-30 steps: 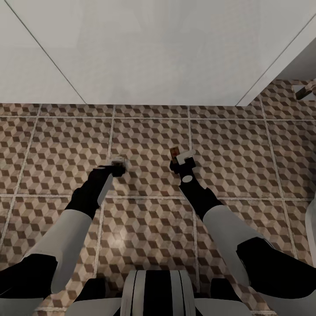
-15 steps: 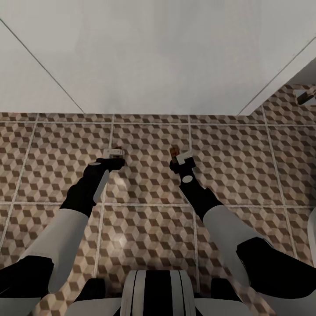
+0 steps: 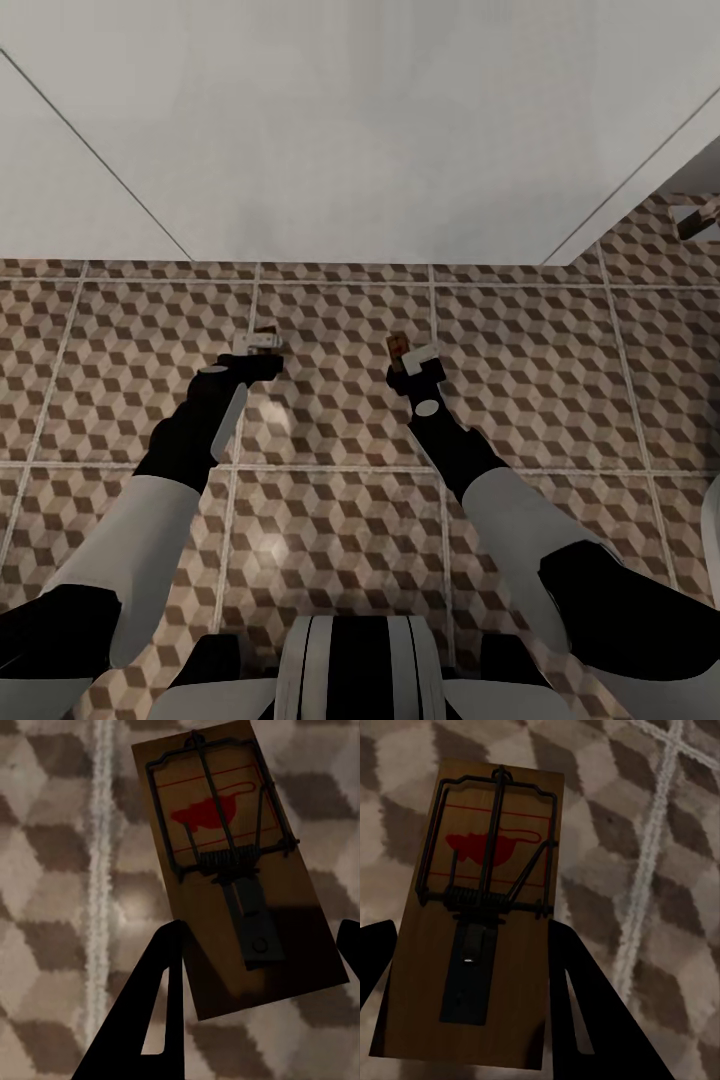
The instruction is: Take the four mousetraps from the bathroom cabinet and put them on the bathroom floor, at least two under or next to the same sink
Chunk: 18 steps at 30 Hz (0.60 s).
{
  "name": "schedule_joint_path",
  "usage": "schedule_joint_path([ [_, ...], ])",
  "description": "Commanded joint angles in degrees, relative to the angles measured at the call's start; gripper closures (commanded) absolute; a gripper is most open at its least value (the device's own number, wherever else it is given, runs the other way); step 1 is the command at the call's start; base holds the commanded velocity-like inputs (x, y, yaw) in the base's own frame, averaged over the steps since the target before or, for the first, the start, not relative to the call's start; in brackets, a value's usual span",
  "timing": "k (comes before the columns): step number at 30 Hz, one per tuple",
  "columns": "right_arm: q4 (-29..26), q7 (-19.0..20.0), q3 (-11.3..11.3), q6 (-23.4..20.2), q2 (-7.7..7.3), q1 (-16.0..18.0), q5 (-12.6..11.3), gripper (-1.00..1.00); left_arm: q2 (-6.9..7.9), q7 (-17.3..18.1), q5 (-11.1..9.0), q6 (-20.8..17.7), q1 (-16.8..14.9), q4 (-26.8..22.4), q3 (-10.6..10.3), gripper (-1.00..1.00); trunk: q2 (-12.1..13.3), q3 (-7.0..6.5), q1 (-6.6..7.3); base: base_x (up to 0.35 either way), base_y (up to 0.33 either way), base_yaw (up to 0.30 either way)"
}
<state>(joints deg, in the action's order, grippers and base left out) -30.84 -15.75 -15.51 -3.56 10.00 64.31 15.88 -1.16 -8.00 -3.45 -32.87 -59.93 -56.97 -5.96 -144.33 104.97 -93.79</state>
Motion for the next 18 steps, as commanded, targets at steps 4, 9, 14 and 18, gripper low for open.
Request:
schedule_joint_path([
  [4, 0.0, -0.1, -0.2, -0.3, 0.0, 0.0, 0.4, 1.0, 0.02, -0.3, -0.3, -0.3, 0.0, -0.3, -0.1, 1.0, 0.0, 0.03, 0.01, 0.0, 0.0, 0.0],
  [9, 0.0, 1.6, -0.1, -0.2, 0.0, 0.0, 0.4, 1.0, 0.02, -0.3, -0.3, -0.3, 0.0, -0.7, -0.1, 1.0, 0.0, 0.03, 0.01, 0.0, 0.0, 0.0],
  [14, 0.2, 2.0, -0.1, 0.8, 0.0, 0.0, 0.4, 1.0, 0.02, -0.3, -0.4, -0.4, 0.0, -0.8, -0.2, 1.0, 0.0, 0.03, 0.01, 0.0, 0.0, 0.0],
  [18, 0.3, 2.1, -0.1, 1.4, 0.0, 0.0, 0.3, 1.0, 0.08, -0.3, -0.3, -0.4, 0.0, -0.8, -0.1, 1.0, 0.0, 0.03, 0.01, 0.004, 0.0, 0.0],
])
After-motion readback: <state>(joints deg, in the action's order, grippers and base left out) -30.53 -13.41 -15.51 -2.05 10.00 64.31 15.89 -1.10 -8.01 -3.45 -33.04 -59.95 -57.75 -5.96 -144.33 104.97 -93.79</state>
